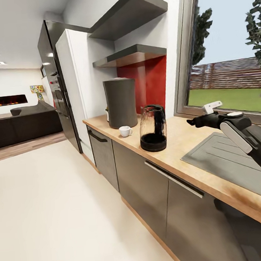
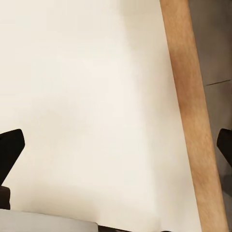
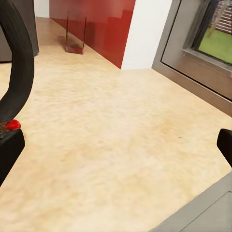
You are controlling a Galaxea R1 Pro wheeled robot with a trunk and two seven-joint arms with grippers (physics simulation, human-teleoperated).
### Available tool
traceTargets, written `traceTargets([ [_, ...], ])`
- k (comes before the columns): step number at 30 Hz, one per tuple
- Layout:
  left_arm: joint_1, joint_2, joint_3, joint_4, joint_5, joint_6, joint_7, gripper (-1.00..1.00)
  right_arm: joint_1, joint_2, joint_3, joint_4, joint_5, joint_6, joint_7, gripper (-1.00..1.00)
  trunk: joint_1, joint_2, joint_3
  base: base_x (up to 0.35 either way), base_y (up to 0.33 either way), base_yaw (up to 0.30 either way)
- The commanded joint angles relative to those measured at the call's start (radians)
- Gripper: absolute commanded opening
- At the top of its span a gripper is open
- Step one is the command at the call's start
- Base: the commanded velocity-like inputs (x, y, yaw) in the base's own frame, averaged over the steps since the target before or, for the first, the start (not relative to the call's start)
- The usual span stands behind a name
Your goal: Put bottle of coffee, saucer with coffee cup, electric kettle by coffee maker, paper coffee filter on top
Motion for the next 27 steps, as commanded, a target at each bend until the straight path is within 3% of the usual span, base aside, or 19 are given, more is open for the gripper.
traceTargets([
  [1,-0.001,0.0,0.008,0.001,-0.008,-0.006,-0.003,1.0,-0.001,-0.001,0.002,-0.001,-0.005,0.003,-0.003,1.0,0.0,-0.001,-0.001,0.003,0.0,0.0],
  [11,-0.001,0.0,0.008,0.001,-0.008,-0.006,-0.003,1.0,-0.018,-0.001,-0.02,0.002,-0.004,0.001,0.099,1.0,0.0,-0.001,-0.001,0.0,0.0,0.0],
  [18,-0.001,0.0,0.008,0.001,-0.007,-0.006,-0.003,1.0,-0.031,-0.002,-0.028,0.018,-0.003,-0.001,0.263,1.0,0.0,-0.001,-0.001,0.0,0.0,0.0],
  [27,-0.001,0.0,0.008,0.001,-0.008,-0.006,-0.003,1.0,-0.033,-0.002,-0.029,0.033,-0.002,-0.002,0.312,1.0,0.0,-0.001,-0.001,0.0,0.0,0.0],
])
